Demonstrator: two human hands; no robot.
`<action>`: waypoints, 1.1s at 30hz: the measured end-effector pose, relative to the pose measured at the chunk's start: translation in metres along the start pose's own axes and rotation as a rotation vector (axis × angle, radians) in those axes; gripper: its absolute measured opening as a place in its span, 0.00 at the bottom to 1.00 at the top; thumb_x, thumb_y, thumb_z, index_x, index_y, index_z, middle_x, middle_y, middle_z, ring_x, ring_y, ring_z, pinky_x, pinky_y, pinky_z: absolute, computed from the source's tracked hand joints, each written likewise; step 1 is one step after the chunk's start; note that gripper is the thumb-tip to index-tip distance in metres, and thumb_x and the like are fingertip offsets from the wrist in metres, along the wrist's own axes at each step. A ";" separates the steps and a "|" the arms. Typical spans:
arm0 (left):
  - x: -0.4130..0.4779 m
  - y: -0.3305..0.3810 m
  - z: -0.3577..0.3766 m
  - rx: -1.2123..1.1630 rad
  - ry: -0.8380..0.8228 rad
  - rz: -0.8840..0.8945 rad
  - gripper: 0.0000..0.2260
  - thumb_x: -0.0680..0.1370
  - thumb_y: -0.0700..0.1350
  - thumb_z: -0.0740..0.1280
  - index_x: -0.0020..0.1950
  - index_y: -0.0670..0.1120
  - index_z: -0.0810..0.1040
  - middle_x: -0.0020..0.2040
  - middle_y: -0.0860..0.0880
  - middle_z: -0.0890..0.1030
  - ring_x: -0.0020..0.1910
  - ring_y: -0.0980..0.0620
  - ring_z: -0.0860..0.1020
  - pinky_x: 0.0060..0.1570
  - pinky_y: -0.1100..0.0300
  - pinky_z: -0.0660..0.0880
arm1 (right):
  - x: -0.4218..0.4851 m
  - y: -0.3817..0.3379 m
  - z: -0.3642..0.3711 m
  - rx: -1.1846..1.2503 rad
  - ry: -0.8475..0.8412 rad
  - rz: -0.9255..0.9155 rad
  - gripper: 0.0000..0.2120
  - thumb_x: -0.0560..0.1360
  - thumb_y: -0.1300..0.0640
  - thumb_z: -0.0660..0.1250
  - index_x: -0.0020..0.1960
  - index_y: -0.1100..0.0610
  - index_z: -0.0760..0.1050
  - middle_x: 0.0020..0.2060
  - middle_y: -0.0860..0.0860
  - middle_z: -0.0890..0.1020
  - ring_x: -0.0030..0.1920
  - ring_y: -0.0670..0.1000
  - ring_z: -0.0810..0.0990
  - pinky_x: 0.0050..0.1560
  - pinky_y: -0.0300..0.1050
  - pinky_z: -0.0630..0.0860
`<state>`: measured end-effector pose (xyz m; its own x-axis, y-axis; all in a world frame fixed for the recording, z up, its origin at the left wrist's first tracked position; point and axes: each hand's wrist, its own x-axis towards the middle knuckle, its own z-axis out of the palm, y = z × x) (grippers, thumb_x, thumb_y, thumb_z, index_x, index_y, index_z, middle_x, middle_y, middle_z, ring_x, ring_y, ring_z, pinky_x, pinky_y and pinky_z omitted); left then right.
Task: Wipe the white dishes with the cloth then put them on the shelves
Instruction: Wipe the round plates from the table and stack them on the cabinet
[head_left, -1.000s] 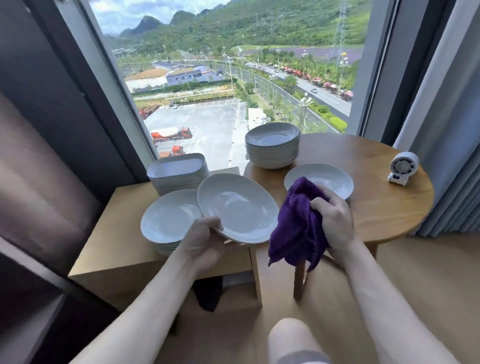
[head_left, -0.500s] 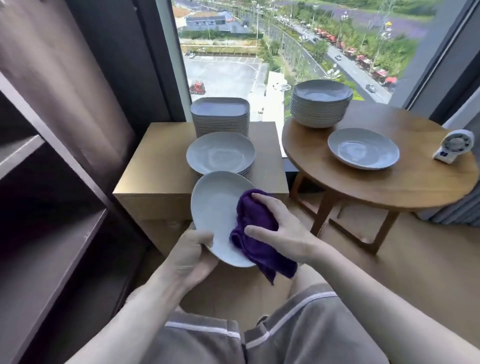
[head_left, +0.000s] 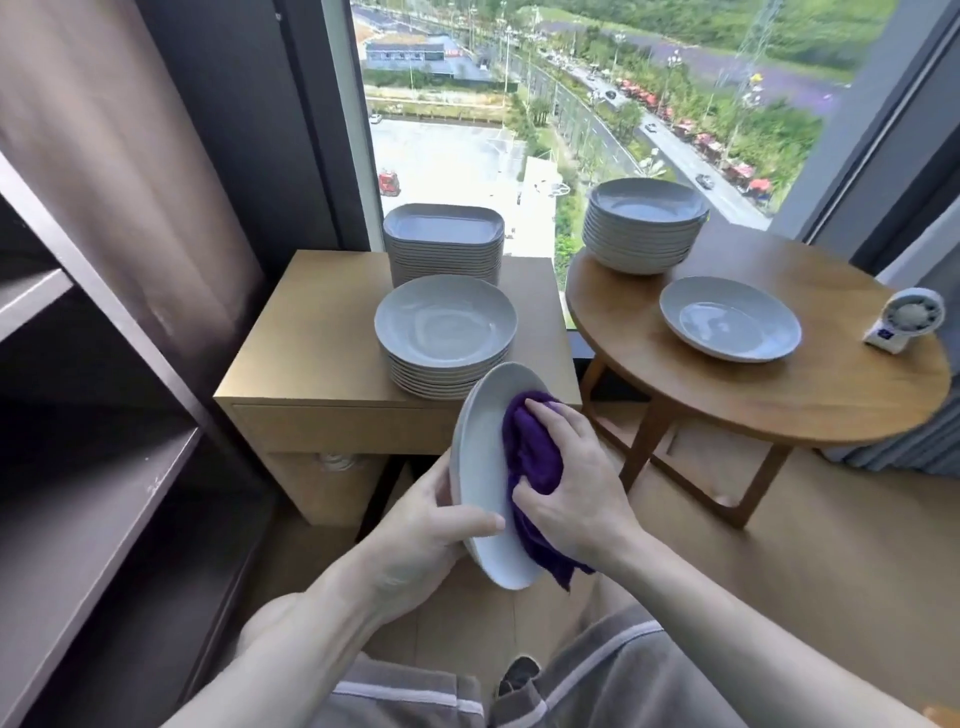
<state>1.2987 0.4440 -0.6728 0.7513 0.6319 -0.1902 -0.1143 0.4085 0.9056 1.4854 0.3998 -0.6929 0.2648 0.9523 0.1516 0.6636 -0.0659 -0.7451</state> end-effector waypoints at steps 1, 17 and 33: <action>-0.002 0.000 0.001 0.002 -0.027 -0.001 0.29 0.75 0.32 0.70 0.75 0.49 0.74 0.69 0.39 0.80 0.67 0.39 0.79 0.65 0.49 0.78 | 0.000 -0.003 -0.003 0.011 0.007 -0.019 0.39 0.68 0.50 0.71 0.77 0.44 0.64 0.74 0.40 0.65 0.71 0.40 0.66 0.67 0.33 0.65; 0.003 0.016 -0.008 -0.377 0.363 -0.061 0.36 0.76 0.74 0.62 0.62 0.45 0.86 0.64 0.39 0.83 0.63 0.40 0.83 0.55 0.49 0.83 | -0.033 -0.038 -0.004 -0.216 -0.446 -0.445 0.38 0.71 0.52 0.73 0.75 0.36 0.60 0.77 0.35 0.57 0.73 0.47 0.65 0.68 0.47 0.72; 0.005 0.014 -0.003 -0.063 0.302 0.043 0.28 0.84 0.66 0.54 0.73 0.51 0.79 0.69 0.44 0.81 0.68 0.44 0.80 0.62 0.53 0.81 | 0.000 0.005 -0.019 -0.214 -0.181 -0.116 0.36 0.68 0.50 0.69 0.75 0.45 0.65 0.73 0.44 0.67 0.69 0.51 0.70 0.65 0.42 0.70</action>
<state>1.2987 0.4551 -0.6619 0.5185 0.8131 -0.2647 -0.1895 0.4111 0.8917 1.5018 0.3942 -0.6845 0.0620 0.9935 0.0951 0.8197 0.0037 -0.5728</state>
